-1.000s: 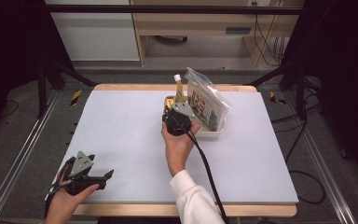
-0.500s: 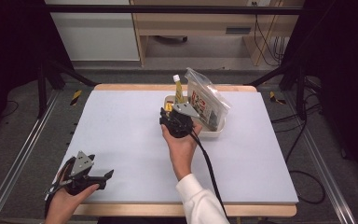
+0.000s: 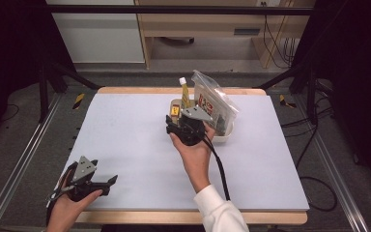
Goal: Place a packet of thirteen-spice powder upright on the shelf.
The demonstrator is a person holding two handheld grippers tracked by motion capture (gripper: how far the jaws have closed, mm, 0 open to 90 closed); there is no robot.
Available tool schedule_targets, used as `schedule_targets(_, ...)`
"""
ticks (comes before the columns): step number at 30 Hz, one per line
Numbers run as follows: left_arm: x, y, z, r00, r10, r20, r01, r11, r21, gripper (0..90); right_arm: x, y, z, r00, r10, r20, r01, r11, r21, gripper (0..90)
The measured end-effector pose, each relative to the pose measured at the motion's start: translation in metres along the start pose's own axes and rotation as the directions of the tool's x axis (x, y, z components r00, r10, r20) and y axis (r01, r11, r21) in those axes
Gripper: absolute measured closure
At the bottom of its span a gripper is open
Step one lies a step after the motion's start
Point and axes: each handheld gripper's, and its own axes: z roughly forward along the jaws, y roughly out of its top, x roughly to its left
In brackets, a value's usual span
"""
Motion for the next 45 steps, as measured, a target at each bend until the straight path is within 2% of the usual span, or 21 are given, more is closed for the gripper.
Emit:
schedule_targets(4, -0.001, 0.001, 0.001, 1.0, 0.002, 0.0, -0.002, 1.0, 0.001, 9.5, -0.001, 0.0, -0.003, 0.9995, -0.029, -0.01, 0.029, 1.0, 0.009, 33.5)
schedule_targets(10, 0.0, 0.0, 0.001, 1.0, -0.003, 0.0, 0.003, 1.0, 0.002, 9.2, 0.001, 0.001, -0.006, 0.999, -0.034, -0.028, 0.035, 0.999, 0.012, 32.1)
schedule_targets(17, -0.001, 0.0, 0.0, 1.0, 0.001, -0.001, -0.001, 1.0, -0.004, 8.9, 0.006, 0.002, -0.01, 0.9956, -0.08, -0.049, 0.081, 0.996, 0.024, 29.0)
schedule_targets(22, 0.0, 0.0, 0.0, 1.0, 0.002, 0.003, -0.002, 1.0, -0.005, 8.9, 0.01, 0.003, -0.015, 0.9928, -0.096, -0.071, 0.098, 0.995, 0.016, 23.2)
schedule_targets(31, -0.001, 0.001, 0.0, 1.0, 0.002, 0.004, -0.002, 1.0, -0.007, 8.4, 0.013, 0.005, -0.023, 0.9893, -0.106, -0.1, 0.107, 0.994, 0.006, 15.4)
schedule_targets(34, 0.0, 0.0, -0.001, 1.0, -0.002, 0.004, 0.002, 1.0, -0.008, 8.2, 0.013, 0.006, -0.024, 0.9888, -0.1, -0.111, 0.102, 0.995, 0.017, 13.5)
schedule_targets(45, 0.002, 0.0, -0.001, 0.9999, -0.017, 0.0, 0.017, 0.9998, -0.009, 7.4, 0.007, 0.01, -0.034, 0.9879, -0.116, -0.102, 0.119, 0.993, 0.016, 11.5)
